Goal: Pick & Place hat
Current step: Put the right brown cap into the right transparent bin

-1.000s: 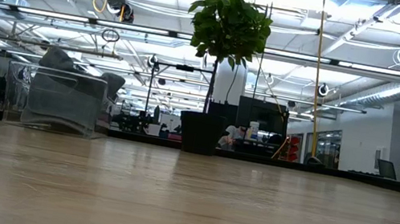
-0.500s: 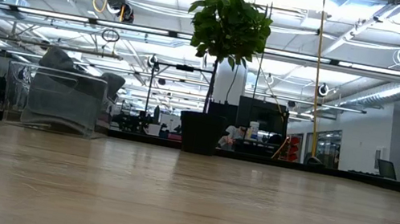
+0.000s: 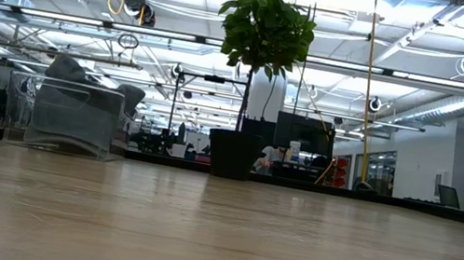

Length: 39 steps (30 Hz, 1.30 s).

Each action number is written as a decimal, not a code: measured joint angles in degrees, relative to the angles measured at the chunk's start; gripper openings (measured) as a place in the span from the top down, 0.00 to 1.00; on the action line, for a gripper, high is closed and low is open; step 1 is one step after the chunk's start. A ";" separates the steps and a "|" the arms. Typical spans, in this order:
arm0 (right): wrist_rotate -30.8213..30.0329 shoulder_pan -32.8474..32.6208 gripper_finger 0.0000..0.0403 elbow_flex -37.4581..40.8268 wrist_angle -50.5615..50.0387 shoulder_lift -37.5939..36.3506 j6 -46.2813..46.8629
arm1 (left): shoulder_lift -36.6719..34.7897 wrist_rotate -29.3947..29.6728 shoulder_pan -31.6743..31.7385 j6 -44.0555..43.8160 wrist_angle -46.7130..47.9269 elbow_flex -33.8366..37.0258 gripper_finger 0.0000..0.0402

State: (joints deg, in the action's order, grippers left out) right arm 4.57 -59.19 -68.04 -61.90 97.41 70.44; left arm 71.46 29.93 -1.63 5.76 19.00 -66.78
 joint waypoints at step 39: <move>9.20 -0.39 1.00 17.92 23.70 -10.47 8.32 | 0.00 -0.04 0.00 0.00 -2.84 0.00 0.92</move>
State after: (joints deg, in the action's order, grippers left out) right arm 13.77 -59.57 -50.12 -38.20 86.95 78.76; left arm 71.46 29.89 -1.63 5.76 16.16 -66.78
